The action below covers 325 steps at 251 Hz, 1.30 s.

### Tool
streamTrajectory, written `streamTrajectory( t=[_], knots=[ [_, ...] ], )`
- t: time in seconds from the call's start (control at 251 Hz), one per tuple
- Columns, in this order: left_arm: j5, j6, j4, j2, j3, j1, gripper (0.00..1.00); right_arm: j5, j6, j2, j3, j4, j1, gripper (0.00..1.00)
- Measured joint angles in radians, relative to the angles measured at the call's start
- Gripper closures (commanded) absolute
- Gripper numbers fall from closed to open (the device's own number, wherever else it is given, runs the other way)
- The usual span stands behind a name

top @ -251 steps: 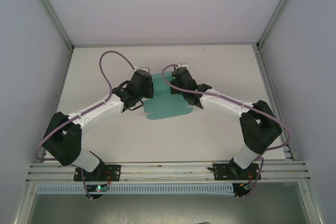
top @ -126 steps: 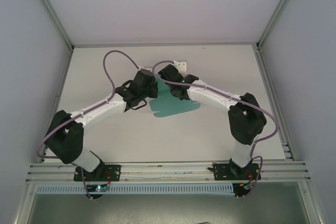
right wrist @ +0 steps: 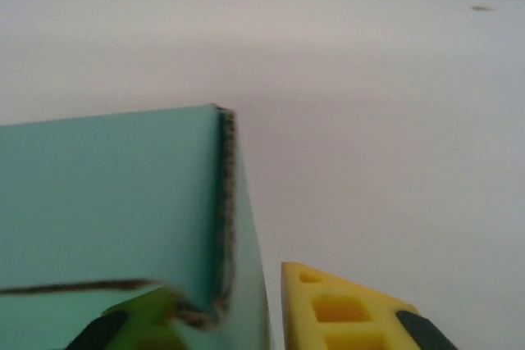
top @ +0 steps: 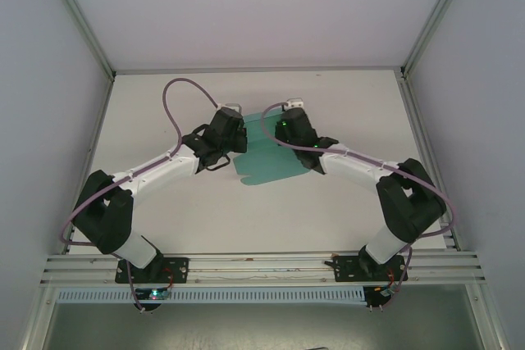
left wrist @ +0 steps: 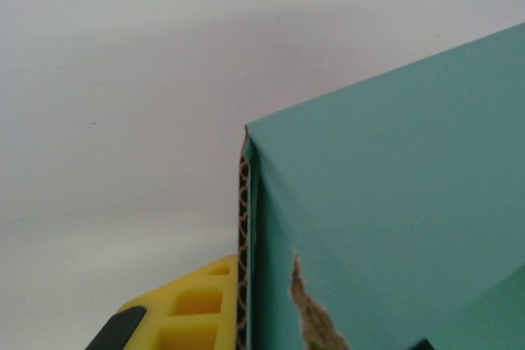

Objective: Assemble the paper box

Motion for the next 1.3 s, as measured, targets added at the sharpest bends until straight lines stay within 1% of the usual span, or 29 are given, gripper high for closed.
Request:
streamTrajectory(
  t=[0.092, 0.128, 0.176, 0.207, 0.239, 0.311, 0.359, 0.367, 0.371, 0.387, 0.507, 0.611, 0.666, 0.746, 0.85, 0.946, 1.014, 1.073, 1.201, 1.297],
  knots=[
    [-0.011, -0.003, -0.005, 0.0, 0.0, 0.009, 1.0, -0.178, -0.024, -0.002, -0.018, 0.069, -0.057, 0.48],
    [-0.014, -0.003, -0.006, 0.0, 0.001, 0.014, 1.0, -0.231, -0.035, -0.002, -0.021, 0.084, -0.066, 0.42],
    [-0.019, -0.003, -0.012, 0.0, 0.002, 0.019, 1.0, -0.283, -0.034, -0.003, -0.022, 0.099, -0.07, 0.3],
    [-0.021, -0.003, -0.018, 0.0, 0.002, 0.023, 1.0, -0.315, -0.037, -0.005, -0.025, 0.113, -0.071, 0.27],
    [-0.022, -0.002, -0.023, 0.0, 0.002, 0.025, 1.0, -0.337, -0.041, -0.01, -0.027, 0.121, -0.071, 0.25],
    [-0.021, -0.001, -0.034, 0.0, 0.002, 0.025, 1.0, -0.369, -0.04, -0.034, -0.039, 0.137, -0.069, 0.16],
    [-0.021, 0.003, -0.036, 0.0, 0.002, 0.025, 1.0, -0.372, -0.042, -0.062, -0.053, 0.139, -0.068, 0.09],
    [-0.021, 0.004, -0.036, 0.0, 0.002, 0.025, 1.0, -0.373, -0.045, -0.067, -0.055, 0.14, -0.068, 0.07],
    [-0.021, 0.004, -0.036, 0.0, 0.002, 0.025, 1.0, -0.374, -0.046, -0.069, -0.056, 0.14, -0.068, 0.05],
    [-0.021, 0.006, -0.037, 0.0, 0.002, 0.025, 1.0, -0.372, -0.039, -0.079, -0.062, 0.139, -0.068, 0.02],
    [-0.008, 0.05, -0.04, 0.0, 0.002, 0.026, 1.0, -0.331, -0.046, -0.176, -0.105, 0.127, -0.068, 0.02],
    [0.04, 0.146, -0.069, 0.003, 0.022, 0.026, 1.0, -0.259, -0.045, -0.272, -0.121, 0.054, -0.069, 0.02],
    [0.093, 0.222, -0.09, 0.014, 0.051, 0.029, 1.0, -0.21, -0.034, -0.329, -0.122, -0.005, -0.076, 0.02],
    [0.197, 0.355, -0.134, 0.048, 0.107, 0.033, 1.0, -0.148, -0.015, -0.409, -0.122, -0.101, -0.103, 0.02],
    [0.338, 0.538, -0.262, 0.138, 0.222, 0.033, 1.0, -0.102, 0.012, -0.483, -0.122, -0.234, -0.165, 0.02],
    [0.402, 0.657, -0.389, 0.224, 0.318, 0.032, 1.0, -0.088, 0.027, -0.514, -0.133, -0.316, -0.205, 0.02],
    [0.4, 0.712, -0.483, 0.291, 0.387, 0.027, 1.0, -0.09, 0.031, -0.529, -0.156, -0.353, -0.22, 0.02],
    [0.362, 0.741, -0.561, 0.352, 0.447, 0.018, 1.0, -0.095, 0.034, -0.534, -0.177, -0.377, -0.233, 0.02],
    [0.237, 0.769, -0.682, 0.467, 0.535, -0.036, 1.0, -0.116, 0.038, -0.533, -0.203, -0.417, -0.262, 0.02],
    [0.116, 0.765, -0.745, 0.559, 0.604, -0.093, 1.0, -0.139, 0.038, -0.525, -0.203, -0.42, -0.281, 0.02]
  ],
)
